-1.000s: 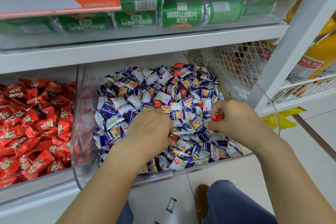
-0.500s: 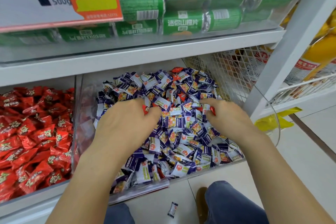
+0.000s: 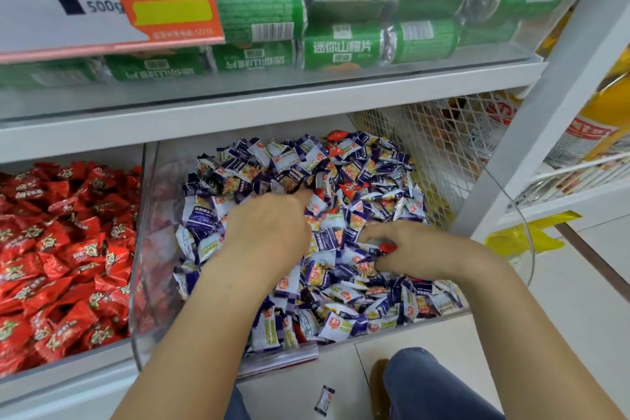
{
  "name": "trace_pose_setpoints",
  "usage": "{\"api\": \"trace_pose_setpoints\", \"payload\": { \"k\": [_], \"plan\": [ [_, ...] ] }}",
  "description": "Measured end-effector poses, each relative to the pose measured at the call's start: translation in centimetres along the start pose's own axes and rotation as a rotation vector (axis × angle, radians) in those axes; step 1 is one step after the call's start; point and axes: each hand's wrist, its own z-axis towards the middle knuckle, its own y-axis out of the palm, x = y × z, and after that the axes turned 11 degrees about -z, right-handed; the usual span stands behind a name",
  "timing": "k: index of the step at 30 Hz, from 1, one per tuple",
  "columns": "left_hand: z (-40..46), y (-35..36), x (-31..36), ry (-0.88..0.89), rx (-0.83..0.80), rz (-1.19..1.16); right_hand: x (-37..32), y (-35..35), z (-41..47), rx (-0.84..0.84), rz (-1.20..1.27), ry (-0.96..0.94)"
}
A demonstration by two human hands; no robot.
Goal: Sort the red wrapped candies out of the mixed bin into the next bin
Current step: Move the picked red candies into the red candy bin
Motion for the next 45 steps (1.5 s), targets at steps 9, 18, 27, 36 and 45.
{"api": "trace_pose_setpoints", "payload": {
  "k": [9, 18, 27, 36, 45],
  "plan": [
    [-0.9, -0.5, 0.0, 0.059, -0.109, 0.001, 1.9, -0.7, -2.1, 0.351, 0.15, -0.035],
    [-2.0, -2.6, -1.4, -0.037, 0.071, -0.23, 0.0, 0.0, -0.9, 0.536, 0.181, -0.014],
    [-2.5, -2.7, -1.5, 0.014, 0.003, -0.242, -1.2, -0.9, 0.2, 0.719, 0.031, 0.245],
    [-2.6, -0.8, -0.8, 0.095, -0.258, -0.054, -4.6, -0.2, 0.8, 0.538, -0.026, -0.009],
    [-3.0, -2.7, -2.0, -0.024, 0.043, -0.19, -4.7, 1.0, 2.3, 0.334, -0.22, 0.122]
  ]
}}
